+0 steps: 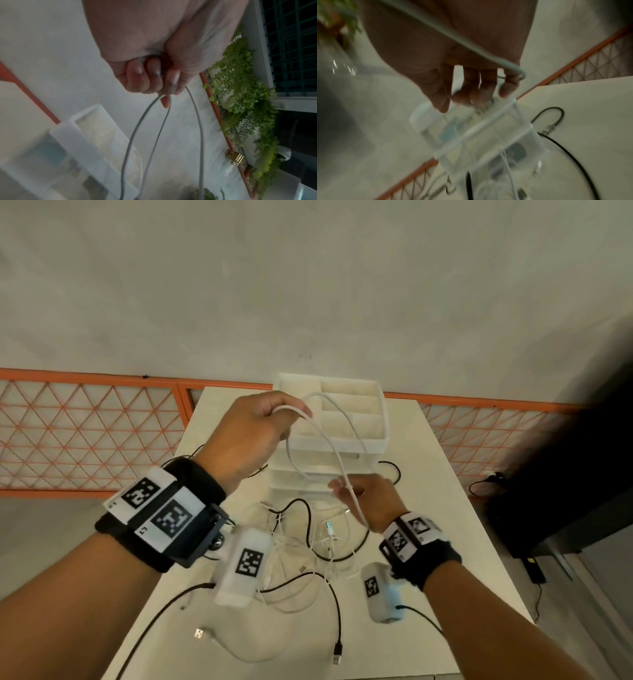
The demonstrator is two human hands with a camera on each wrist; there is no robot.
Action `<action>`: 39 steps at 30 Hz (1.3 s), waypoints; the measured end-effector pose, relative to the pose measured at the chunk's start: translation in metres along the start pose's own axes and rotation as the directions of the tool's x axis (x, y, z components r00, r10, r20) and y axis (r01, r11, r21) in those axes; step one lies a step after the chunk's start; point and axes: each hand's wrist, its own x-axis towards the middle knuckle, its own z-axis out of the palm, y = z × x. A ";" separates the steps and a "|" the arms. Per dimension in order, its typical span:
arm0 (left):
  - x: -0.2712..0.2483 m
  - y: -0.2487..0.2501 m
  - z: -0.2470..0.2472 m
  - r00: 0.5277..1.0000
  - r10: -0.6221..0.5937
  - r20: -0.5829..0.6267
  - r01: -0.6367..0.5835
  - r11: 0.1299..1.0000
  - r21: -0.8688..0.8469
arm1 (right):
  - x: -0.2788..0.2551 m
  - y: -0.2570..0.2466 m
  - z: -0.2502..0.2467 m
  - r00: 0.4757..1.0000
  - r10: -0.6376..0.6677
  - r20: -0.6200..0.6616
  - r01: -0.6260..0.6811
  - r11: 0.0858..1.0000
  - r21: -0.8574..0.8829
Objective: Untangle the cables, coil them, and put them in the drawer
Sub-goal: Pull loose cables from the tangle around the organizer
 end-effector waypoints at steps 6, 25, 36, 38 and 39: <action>0.013 -0.008 -0.029 0.985 -0.086 -0.147 0.071 0.992 -0.104 | 0.010 0.036 -0.058 0.973 0.191 -0.131 -0.189 0.982 0.028; 0.008 -0.013 0.040 0.956 -0.253 0.150 0.274 0.952 -0.138 | -0.036 -0.021 -0.004 0.939 -0.263 0.223 0.142 0.884 0.445; 0.007 -0.051 -0.034 0.970 -0.244 -0.001 0.243 0.967 -0.076 | -0.007 0.092 -0.028 0.854 0.498 -0.149 -0.444 0.848 0.289; -0.004 -0.076 -0.028 0.935 -0.352 -0.035 0.353 0.931 0.092 | 0.000 0.079 -0.053 0.886 0.388 -0.254 -0.246 0.857 0.452; -0.008 -0.087 -0.025 0.921 -0.381 -0.079 0.389 0.910 0.145 | 0.003 0.068 -0.065 0.902 0.313 -0.297 -0.142 0.865 0.481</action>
